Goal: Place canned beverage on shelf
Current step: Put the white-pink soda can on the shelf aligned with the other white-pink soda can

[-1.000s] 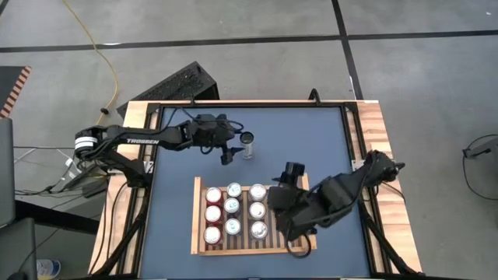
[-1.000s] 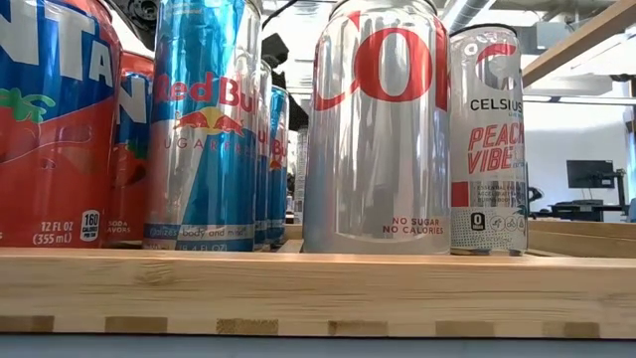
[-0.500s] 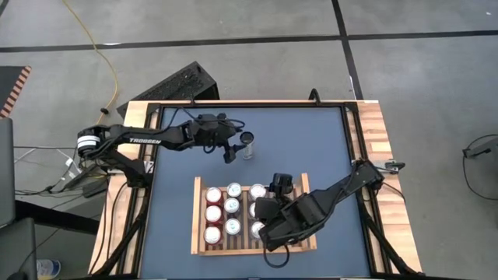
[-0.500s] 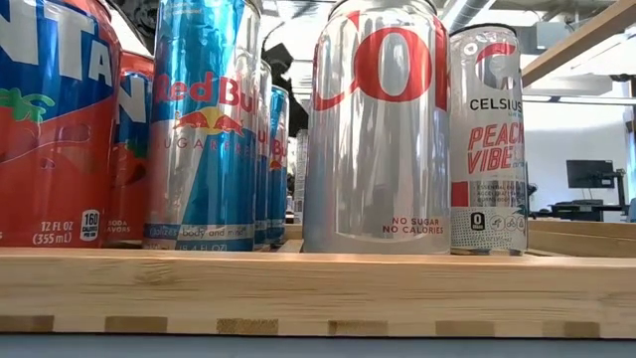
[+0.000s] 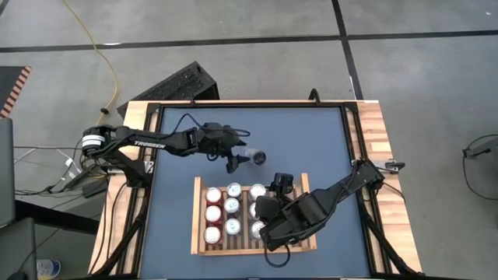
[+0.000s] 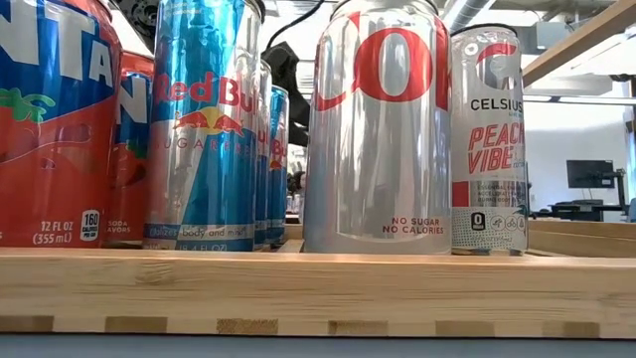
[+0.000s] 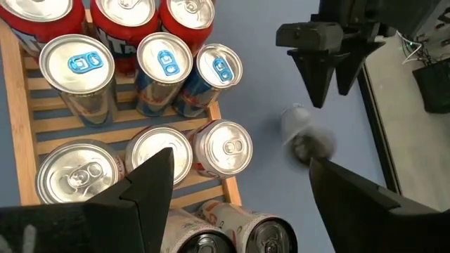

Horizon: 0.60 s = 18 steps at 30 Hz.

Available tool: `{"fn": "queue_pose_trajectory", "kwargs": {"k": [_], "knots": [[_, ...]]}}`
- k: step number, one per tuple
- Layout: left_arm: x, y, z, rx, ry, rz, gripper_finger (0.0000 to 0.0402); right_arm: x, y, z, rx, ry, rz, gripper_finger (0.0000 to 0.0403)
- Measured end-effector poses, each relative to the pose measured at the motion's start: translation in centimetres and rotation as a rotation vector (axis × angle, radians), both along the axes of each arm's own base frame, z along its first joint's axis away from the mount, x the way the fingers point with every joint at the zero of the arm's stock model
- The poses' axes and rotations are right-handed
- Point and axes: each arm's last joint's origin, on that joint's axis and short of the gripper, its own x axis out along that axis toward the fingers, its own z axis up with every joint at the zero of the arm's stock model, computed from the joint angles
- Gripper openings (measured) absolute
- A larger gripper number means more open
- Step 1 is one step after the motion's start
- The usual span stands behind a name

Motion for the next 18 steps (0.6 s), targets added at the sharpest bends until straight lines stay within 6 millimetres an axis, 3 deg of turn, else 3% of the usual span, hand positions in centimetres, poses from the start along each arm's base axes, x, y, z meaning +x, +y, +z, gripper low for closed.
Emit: {"fn": "queue_pose_trajectory", "kwargs": {"k": [8,14,18], "knots": [[-0.1,0.6,0.2,0.106,0.001,0.061,0.0306,0.1,-0.2,0.0,0.009,-0.01,-0.023,0.0297],[0.9,-0.3,2.1,0.229,0.035,-0.186,0.0306,-0.1,0.1,0.0,0.01,-0.009,-0.012,0.0297],[3.2,-0.6,4.0,0.355,0.183,-0.274,0.0306,-0.2,0.4,0.0,-0.005,0.004,0.02,0.0297]]}}
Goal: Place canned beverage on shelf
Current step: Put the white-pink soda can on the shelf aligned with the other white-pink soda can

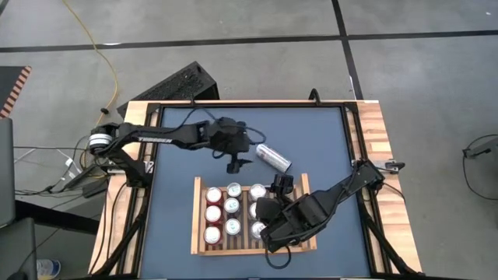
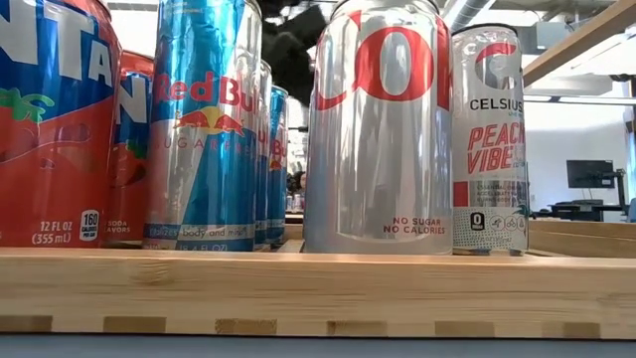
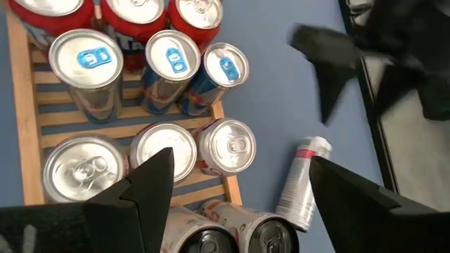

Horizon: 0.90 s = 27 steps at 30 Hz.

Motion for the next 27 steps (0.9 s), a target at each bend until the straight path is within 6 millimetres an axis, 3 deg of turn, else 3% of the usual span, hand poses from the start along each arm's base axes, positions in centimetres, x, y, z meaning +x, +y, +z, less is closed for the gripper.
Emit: {"fn": "queue_pose_trajectory", "kwargs": {"k": [5,12,17,21,27], "knots": [[4.4,2.9,1.3,0.062,0.039,-0.057,0.0306,-0.1,0.2,0.0,0.01,-0.003,-0.003,0.0297],[9.8,7.8,-1.7,0.037,0.181,-0.12,0.0306,-1.1,1.9,-0.1,0.103,-0.001,-0.007,0.0297],[12.6,9.2,-4.4,0.034,0.243,-0.165,0.0306,-2.0,3.2,-0.1,0.1,-0.006,0.027,0.0297],[14.7,10.2,-6.7,0.111,0.282,-0.064,0.0306,-2.2,3.6,-0.1,0.108,-0.023,0.013,0.0297],[15.1,10.1,-8.9,0.042,0.434,-0.072,0.0306,-2.4,3.8,-0.1,0.148,-0.035,-0.021,0.0297]]}}
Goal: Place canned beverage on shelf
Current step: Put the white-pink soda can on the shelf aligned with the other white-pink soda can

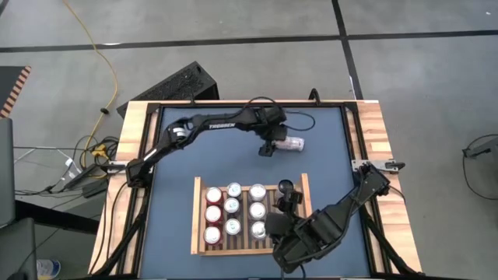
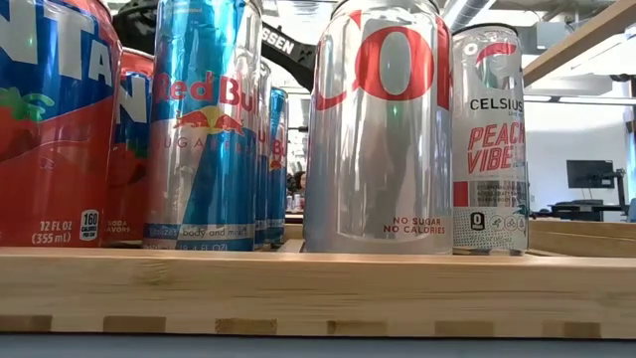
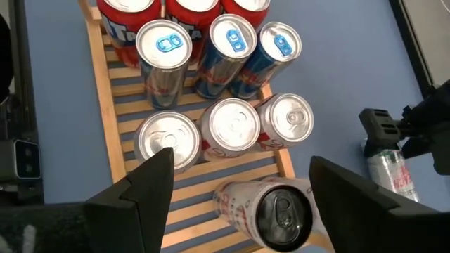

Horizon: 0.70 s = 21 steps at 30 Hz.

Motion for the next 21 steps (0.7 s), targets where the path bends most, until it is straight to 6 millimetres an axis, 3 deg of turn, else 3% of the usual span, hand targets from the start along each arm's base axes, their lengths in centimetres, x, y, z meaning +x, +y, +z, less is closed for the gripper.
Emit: {"fn": "queue_pose_trajectory", "kwargs": {"k": [8,16,21], "knots": [[-0.04,-0.42,-0.04,-0.044,0.011,0.022,0.0302,-0.04,0.06,-0.01,0.02,-0.005,-0.019,0.0297],[0.06,-0.52,0.0,-0.081,0.0,0.058,0.0239,-0.28,0.4,-0.01,0.044,-0.021,-0.047,0.0297],[0.05,-0.57,0.11,-0.207,-0.022,0.101,0.0236,-0.74,0.97,0.12,-0.007,-0.075,-0.051,0.0297]]}}
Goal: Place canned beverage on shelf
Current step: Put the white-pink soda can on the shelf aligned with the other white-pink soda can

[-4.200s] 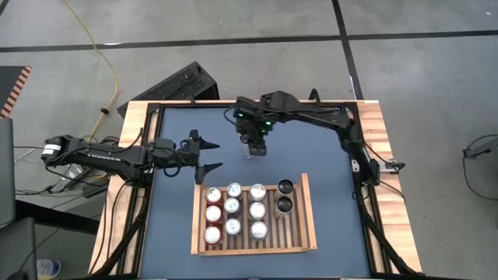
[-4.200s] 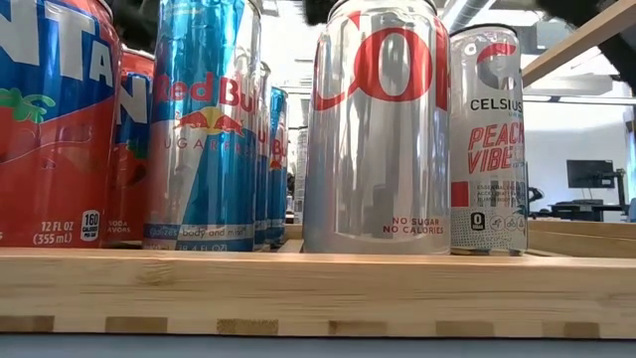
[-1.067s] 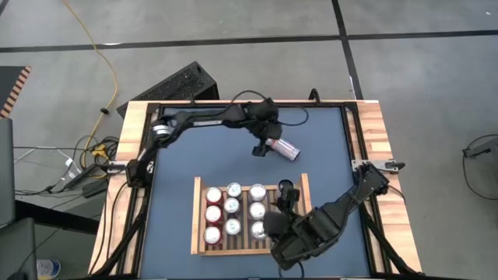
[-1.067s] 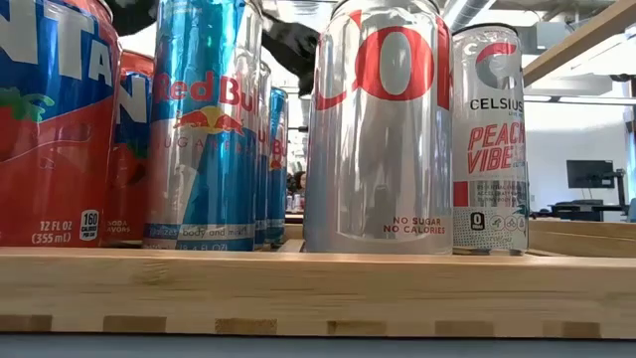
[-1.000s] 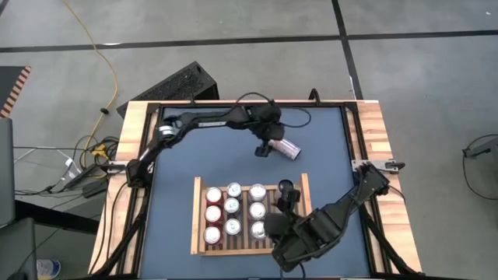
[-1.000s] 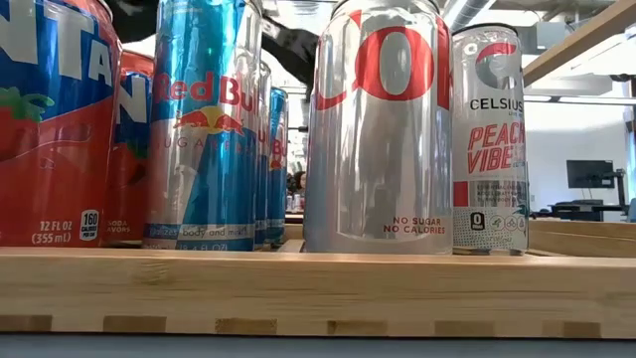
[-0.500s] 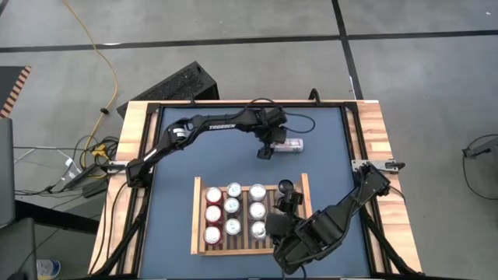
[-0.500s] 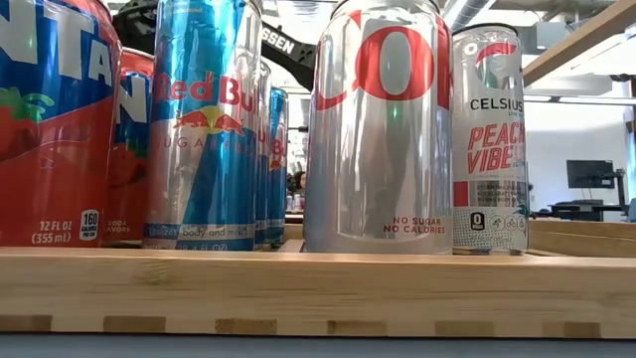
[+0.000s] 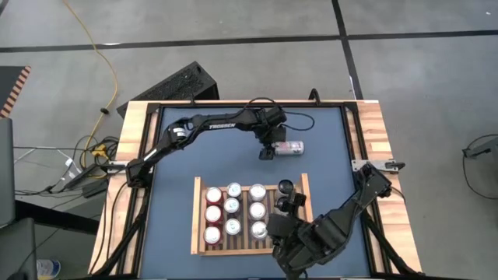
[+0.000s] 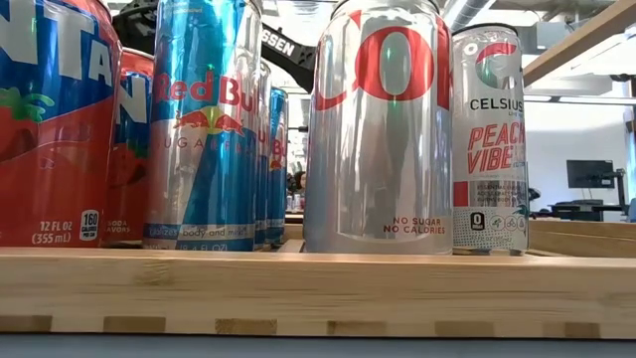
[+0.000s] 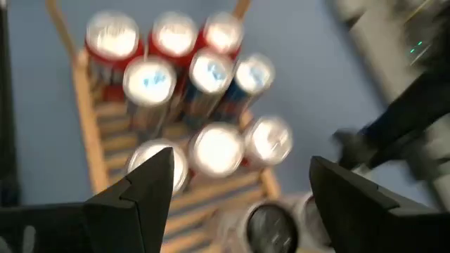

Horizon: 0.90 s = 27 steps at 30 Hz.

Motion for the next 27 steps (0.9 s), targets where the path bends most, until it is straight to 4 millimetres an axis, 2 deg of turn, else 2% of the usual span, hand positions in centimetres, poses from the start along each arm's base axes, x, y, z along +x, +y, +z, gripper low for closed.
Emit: {"fn": "queue_pose_trajectory", "kwargs": {"k": [4,7,13,16,20,24,27], "knots": [[-0.3,-0.4,0.6,-0.182,-0.026,-0.046,0.0236,-1.3,1.5,0.5,-0.155,-0.162,-0.009,0.0295],[-0.6,-0.5,2.3,-0.268,-0.081,-0.079,0.0236,-2.5,2.7,0.9,-0.221,-0.281,-0.02,0.0292],[-2.3,-0.5,9.8,-0.104,-0.224,-0.025,0.0236,-3.6,3.1,1.9,-0.261,-0.452,-0.077,0.029],[-3.8,-0.2,12.4,-0.044,-0.281,0.025,0.0236,-3.3,2.6,2.3,-0.271,-0.55,-0.144,0.029],[-7.3,0.2,14.2,0.01,-0.368,0.187,0.0236,-2.8,1.5,2.9,-0.316,-0.65,-0.211,0.029],[-13.1,-0.5,15.7,0.108,-0.571,0.339,0.0236,-2.8,-0.3,4.4,-0.321,-0.681,-0.254,0.029],[-17.6,-2.1,15.0,0.187,-0.717,0.43,0.0236,-3.6,-2.6,6.7,-0.289,-0.717,-0.307,0.029]]}}
